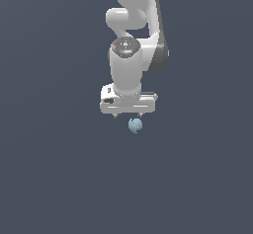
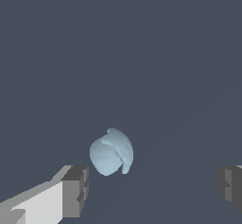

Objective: Pick up the object and move it to a goal position.

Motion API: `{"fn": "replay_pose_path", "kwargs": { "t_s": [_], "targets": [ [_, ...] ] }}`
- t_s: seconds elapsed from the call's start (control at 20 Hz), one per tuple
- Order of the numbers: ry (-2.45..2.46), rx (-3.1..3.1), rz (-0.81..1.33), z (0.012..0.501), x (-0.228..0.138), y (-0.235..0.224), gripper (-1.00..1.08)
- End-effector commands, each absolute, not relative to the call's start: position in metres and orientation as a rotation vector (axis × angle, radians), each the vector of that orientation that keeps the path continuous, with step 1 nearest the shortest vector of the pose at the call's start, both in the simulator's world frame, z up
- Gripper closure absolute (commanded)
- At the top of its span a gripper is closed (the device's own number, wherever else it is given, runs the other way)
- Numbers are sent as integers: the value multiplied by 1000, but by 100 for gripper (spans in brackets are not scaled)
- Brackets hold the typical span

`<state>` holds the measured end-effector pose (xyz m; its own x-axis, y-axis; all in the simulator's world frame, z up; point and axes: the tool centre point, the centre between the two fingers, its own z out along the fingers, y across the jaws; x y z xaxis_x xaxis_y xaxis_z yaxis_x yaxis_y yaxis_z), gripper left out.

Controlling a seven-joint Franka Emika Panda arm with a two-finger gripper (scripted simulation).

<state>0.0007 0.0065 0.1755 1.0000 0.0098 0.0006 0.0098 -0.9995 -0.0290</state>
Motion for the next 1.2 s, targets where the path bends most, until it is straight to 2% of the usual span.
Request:
{"fn": "replay_pose_path", "kwargs": {
  "t_s": [0.0, 0.55, 1.15],
  "targets": [
    [-11, -3112, -1, 176, 1, 6, -92],
    [-161, -3116, -1, 161, -4, 11, -92],
    [-653, -3069, 1, 116, -22, 30, -92]
  ]
}}
